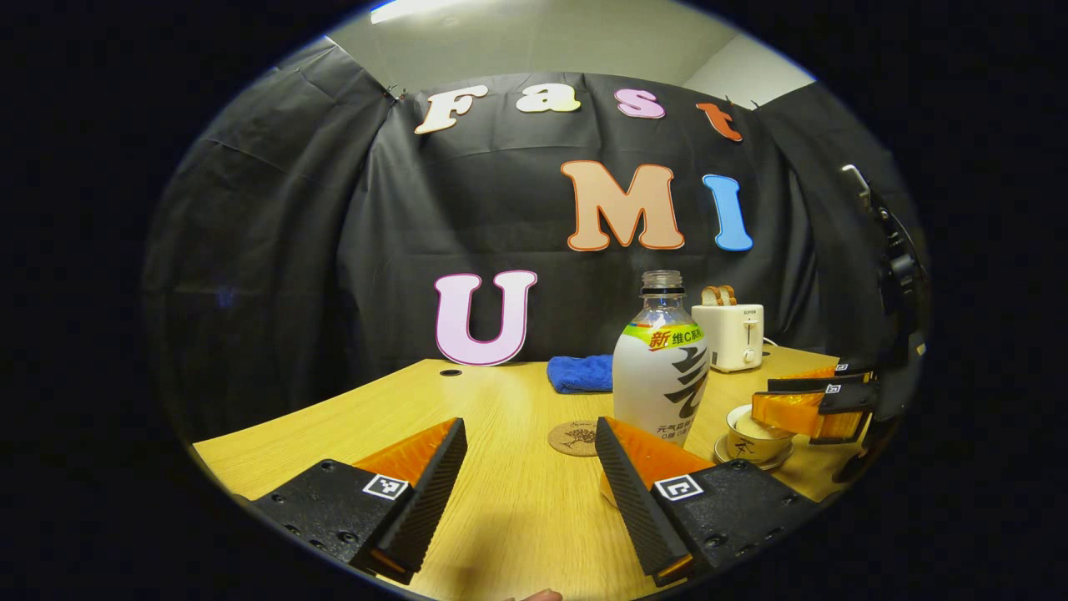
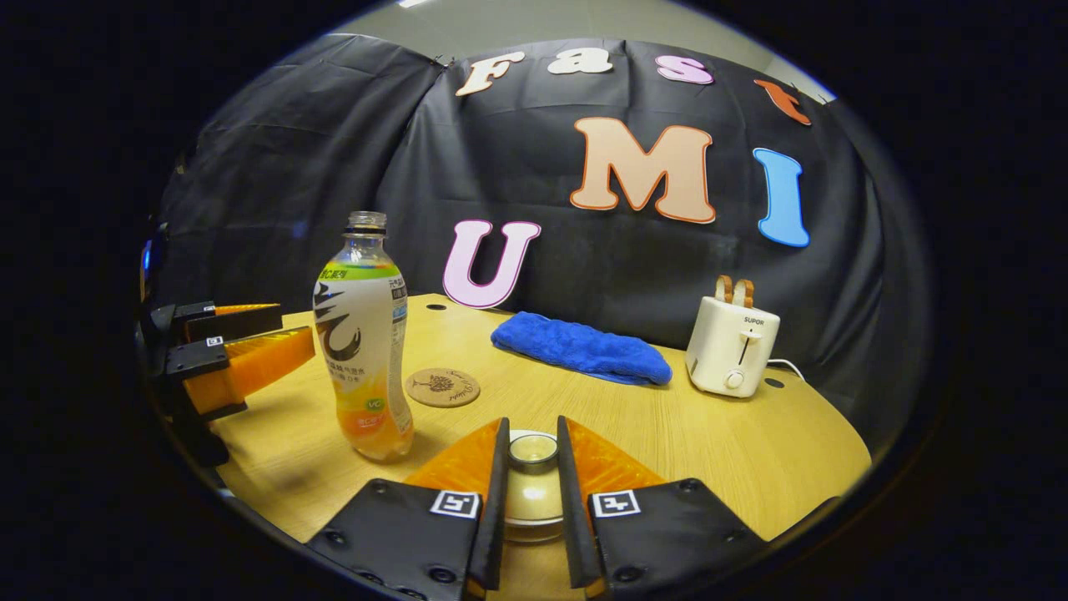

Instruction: Open the teacup lid with one hand, grasp the water bottle and pour water into the teacup with the other hand; after pouring, place the water bottle on the coaster and then close the teacup lid.

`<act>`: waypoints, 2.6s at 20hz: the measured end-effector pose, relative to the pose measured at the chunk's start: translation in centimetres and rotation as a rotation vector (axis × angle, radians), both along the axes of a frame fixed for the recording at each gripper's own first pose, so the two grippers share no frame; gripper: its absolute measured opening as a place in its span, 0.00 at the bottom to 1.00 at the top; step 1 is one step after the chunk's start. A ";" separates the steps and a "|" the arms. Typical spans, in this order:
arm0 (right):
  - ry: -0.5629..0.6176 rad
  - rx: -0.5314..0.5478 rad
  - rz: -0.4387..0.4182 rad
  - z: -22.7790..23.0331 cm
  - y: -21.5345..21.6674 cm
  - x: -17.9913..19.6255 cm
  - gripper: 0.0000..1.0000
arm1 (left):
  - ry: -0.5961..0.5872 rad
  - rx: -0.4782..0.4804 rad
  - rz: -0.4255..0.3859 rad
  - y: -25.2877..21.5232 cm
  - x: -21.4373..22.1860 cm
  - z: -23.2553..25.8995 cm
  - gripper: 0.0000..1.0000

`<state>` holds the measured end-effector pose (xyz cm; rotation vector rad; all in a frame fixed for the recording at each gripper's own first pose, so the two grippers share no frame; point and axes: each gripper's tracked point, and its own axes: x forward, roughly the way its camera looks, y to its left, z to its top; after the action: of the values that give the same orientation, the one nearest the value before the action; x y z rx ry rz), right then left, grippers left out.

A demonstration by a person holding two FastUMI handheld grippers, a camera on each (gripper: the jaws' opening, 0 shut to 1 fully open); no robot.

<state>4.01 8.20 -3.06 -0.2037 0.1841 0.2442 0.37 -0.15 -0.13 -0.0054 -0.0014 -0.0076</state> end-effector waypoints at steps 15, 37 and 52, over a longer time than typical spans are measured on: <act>-0.043 0.098 0.016 1.9 0.0 -0.7 0.24 | 0.001 0.000 -0.009 -0.3 0.0 0.0 0.91; -0.111 0.231 -0.083 5.8 -7.1 -2.8 0.24 | 0.055 -0.009 -0.275 -7.7 -1.2 -0.7 0.91; -0.147 0.246 -0.094 7.5 -8.4 -3.7 0.24 | 0.116 0.005 -0.242 -9.3 2.7 -1.6 0.81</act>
<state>0.29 -0.22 4.49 0.0312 0.0163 0.1555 3.09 -9.42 -1.71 -0.0012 0.1154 -0.2489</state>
